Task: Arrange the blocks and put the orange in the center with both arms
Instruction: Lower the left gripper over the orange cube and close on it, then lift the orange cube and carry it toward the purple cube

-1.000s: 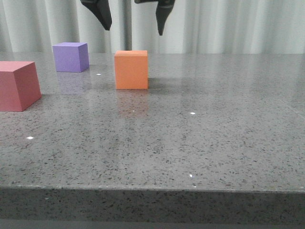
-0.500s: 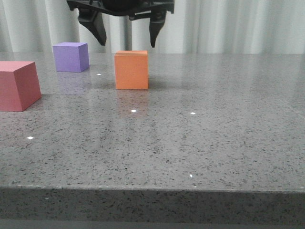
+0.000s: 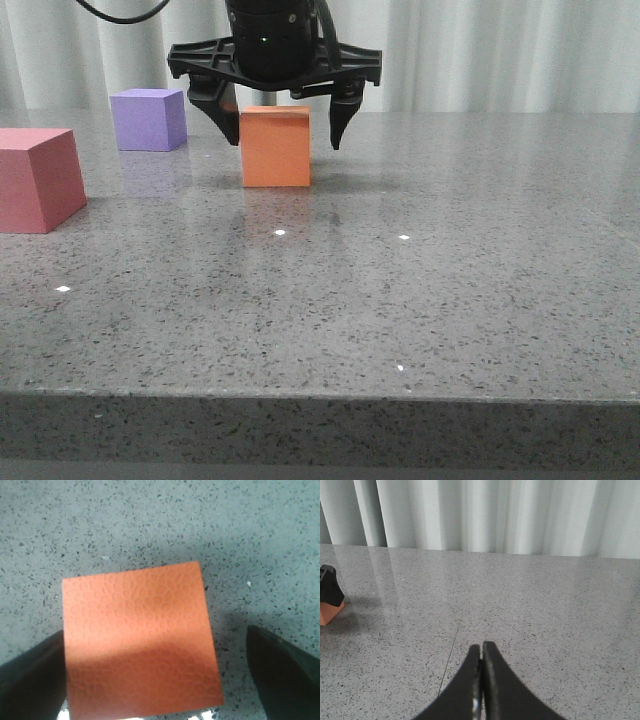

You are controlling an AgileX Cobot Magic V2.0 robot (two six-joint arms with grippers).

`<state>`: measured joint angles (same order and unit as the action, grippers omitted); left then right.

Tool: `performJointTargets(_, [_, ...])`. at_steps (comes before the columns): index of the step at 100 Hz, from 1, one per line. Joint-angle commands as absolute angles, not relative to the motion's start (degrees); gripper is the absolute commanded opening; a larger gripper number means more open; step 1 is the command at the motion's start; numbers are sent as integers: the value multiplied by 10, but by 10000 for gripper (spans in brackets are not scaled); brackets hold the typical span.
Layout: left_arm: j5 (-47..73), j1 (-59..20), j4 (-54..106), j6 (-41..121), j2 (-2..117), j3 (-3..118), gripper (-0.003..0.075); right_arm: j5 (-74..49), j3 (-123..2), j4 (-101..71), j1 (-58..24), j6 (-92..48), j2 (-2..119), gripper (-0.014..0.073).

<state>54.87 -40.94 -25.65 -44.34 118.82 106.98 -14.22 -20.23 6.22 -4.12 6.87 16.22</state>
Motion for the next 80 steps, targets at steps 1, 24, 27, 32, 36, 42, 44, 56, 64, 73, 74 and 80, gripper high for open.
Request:
performJointTargets(1, [530, -410, -266, -450, 1156, 1089, 574, -94, -217, 71, -38, 65, 166, -68])
performJointTargets(24, [539, -410, -270, -443, 1155, 1089, 285, -94, -217, 71, -38, 65, 166, -68])
performJointTargets(27, [541, -410, -270, -443, 1154, 1089, 281, -94, -217, 71, -38, 65, 166, -68])
performJointTargets(32, [544, -410, -270, -435, 1148, 1091, 281, -94, -217, 71, -38, 65, 166, -68])
performJointTargets(36, [549, -410, -269, -421, 1143, 1095, 281, -94, -217, 71, -38, 65, 166, -68])
performJointTargets(42, [561, -409, -268, -410, 1133, 1105, 281, -94, -217, 71, -38, 65, 166, -68])
performJointTargets(44, [564, -407, -268, -408, 1129, 1108, 281, -94, -217, 71, -38, 65, 166, -68])
performJointTargets(56, [583, -394, -264, -363, 1093, 1111, 283, -94, -217, 71, -38, 65, 166, -68])
performJointTargets(64, [592, -377, -262, -340, 1066, 1111, 283, -94, -217, 71, -38, 65, 166, -68])
performJointTargets(73, [592, -350, -248, -312, 1041, 1111, 283, -94, -217, 71, -38, 65, 166, -68])
performJointTargets(74, [591, -347, -247, -309, 1039, 1111, 283, -94, -217, 71, -38, 65, 166, -68])
performJointTargets(80, [584, -325, -223, -279, 1026, 1111, 283, -94, -217, 71, -38, 65, 166, -68])
